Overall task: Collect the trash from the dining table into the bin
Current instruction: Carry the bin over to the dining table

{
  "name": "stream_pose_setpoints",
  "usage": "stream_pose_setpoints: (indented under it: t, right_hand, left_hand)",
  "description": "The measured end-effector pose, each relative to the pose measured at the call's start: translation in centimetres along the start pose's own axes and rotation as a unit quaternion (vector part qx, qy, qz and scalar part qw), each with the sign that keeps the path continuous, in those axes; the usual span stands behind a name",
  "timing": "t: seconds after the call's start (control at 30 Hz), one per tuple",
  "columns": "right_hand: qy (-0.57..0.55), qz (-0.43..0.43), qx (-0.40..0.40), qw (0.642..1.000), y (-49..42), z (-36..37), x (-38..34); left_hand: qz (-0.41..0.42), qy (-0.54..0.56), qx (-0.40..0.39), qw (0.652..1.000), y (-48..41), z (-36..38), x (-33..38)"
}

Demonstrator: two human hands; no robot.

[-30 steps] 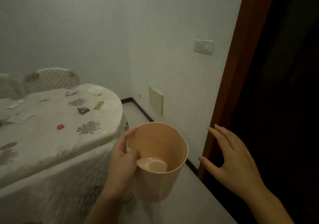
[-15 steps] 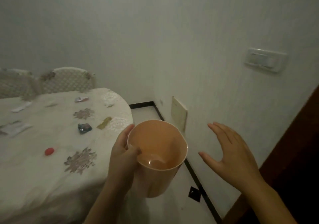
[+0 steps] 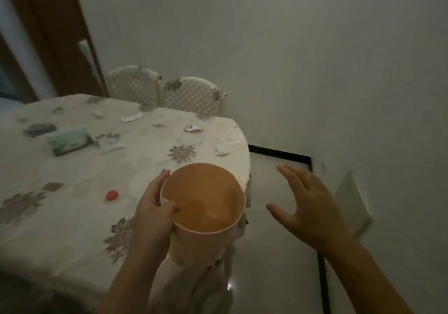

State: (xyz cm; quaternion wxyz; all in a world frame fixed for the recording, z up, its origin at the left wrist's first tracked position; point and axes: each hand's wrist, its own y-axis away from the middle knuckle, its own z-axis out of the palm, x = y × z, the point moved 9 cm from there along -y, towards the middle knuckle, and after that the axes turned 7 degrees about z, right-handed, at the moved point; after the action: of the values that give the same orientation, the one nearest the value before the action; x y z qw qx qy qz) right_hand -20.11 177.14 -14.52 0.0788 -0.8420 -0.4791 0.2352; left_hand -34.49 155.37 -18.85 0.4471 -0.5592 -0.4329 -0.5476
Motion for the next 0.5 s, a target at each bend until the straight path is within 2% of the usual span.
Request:
stream_pose_setpoints:
  t: [0.3,0.5]
  right_hand:
    - [-0.075,-0.159,-0.107,0.979,-11.3,9.5,-3.8]
    - [-0.112,-0.220,-0.159,0.956,-15.0,15.7,-7.5]
  left_hand:
    - [-0.004,-0.002,0.198,0.980,-5.2,-4.2,-1.6]
    - [-0.023,-0.035,0.251,0.967,-8.0,-5.7,-3.9]
